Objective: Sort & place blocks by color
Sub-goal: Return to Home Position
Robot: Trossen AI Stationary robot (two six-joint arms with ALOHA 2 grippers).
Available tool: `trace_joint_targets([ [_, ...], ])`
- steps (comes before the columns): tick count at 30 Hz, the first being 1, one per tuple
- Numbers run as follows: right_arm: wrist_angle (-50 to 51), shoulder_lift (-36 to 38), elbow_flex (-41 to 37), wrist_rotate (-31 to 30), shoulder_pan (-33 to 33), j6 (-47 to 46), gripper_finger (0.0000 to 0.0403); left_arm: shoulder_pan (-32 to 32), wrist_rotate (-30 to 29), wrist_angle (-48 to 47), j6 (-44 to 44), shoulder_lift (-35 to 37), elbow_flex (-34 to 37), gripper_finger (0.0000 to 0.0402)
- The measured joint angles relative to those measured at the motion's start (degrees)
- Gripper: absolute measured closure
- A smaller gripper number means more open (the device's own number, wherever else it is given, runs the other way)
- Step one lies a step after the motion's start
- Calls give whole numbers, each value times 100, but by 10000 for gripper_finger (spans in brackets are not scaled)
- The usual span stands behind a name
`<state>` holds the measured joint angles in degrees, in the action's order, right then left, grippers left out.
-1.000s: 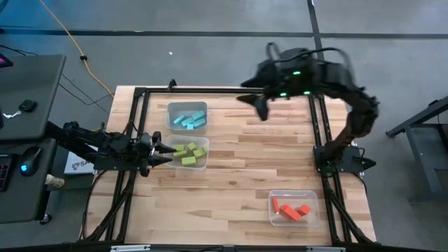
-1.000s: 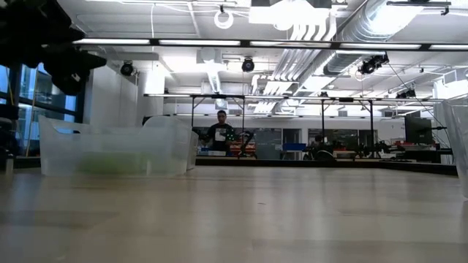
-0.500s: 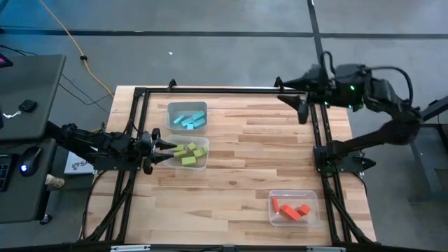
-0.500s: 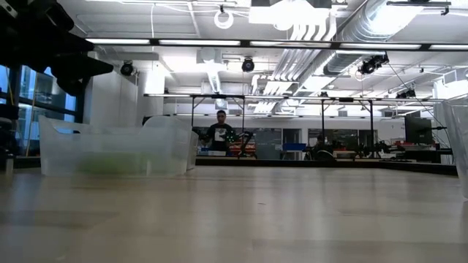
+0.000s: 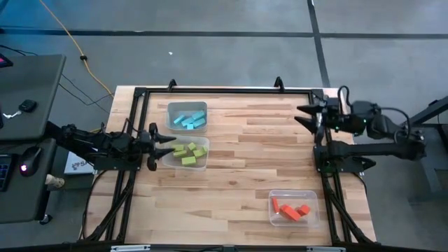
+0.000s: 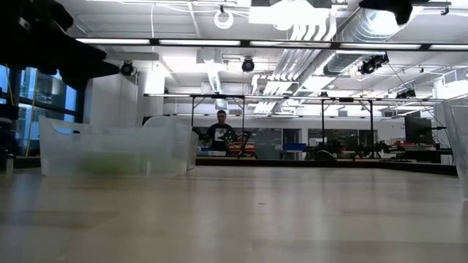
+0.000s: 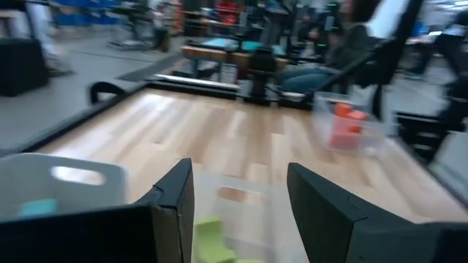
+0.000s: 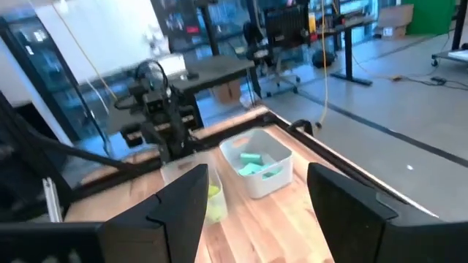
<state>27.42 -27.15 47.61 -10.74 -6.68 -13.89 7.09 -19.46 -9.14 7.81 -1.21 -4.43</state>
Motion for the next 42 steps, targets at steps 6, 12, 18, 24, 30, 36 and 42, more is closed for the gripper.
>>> trace_joint_targets([
  [6,-588,1226,-1340,-1,-1,-173,178,0,-1054,26,75,0,0,248],
  [12,-993,2291,-2315,-27,-1,-177,178,-2,-1817,37,-115,0,0,248],
  [18,-947,2670,-2735,-83,-1,-270,178,-2,-1953,38,-246,0,0,248],
  [24,-1027,2579,-3102,-359,-1,-296,178,-2,-2043,38,-249,-2,0,248],
  [30,-1468,2581,-3837,-577,-1,-742,178,0,-2046,38,-555,-2,0,248],
  [36,-1998,2499,-4362,-520,-1,-1232,178,0,-2024,38,-509,-2,0,248],
  [42,-1909,2374,-4353,-429,-1,-874,178,0,-2020,39,-504,-2,-2,248],
])
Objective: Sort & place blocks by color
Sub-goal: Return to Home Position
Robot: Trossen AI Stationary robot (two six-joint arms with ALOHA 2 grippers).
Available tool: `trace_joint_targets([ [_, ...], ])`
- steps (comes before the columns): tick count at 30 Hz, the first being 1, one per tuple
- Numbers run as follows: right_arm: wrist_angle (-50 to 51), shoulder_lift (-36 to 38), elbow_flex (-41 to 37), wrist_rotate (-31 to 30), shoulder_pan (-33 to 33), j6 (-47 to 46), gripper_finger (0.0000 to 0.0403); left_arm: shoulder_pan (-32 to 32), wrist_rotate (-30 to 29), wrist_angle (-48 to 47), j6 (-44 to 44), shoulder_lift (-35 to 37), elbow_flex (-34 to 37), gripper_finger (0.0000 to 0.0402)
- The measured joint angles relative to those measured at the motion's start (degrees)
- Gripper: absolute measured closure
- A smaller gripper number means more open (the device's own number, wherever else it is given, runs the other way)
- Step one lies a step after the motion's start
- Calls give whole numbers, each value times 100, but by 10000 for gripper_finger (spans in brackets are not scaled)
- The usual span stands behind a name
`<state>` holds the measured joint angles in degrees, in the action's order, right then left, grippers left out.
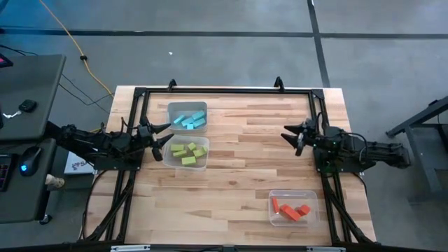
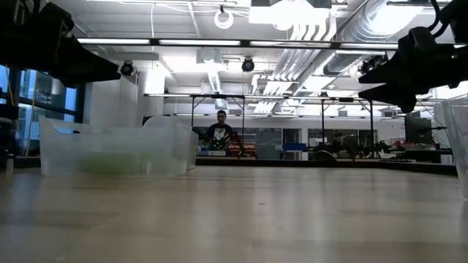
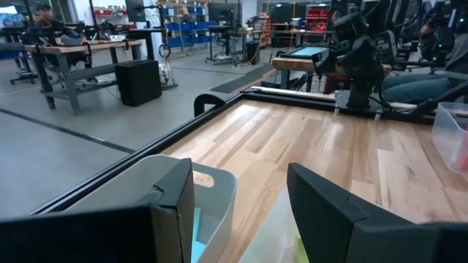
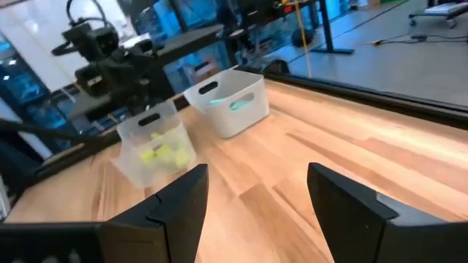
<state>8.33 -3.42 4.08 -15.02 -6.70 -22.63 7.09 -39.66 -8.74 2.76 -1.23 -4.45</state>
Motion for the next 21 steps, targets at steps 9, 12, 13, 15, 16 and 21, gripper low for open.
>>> trace_joint_targets([
  [9,14,-35,0,167,0,207,178,0,0,-1,0,0,0,248],
  [12,18,-35,0,169,0,210,178,0,0,-1,0,0,0,248],
  [13,18,-35,0,170,0,210,178,0,2,-1,0,0,0,248],
  [15,20,-35,0,170,0,210,178,0,1,-1,0,0,0,248],
  [16,20,-35,0,168,0,210,178,0,2,-1,2,0,0,248],
  [21,23,-35,2,170,0,211,178,1,2,-1,1,0,0,248],
])
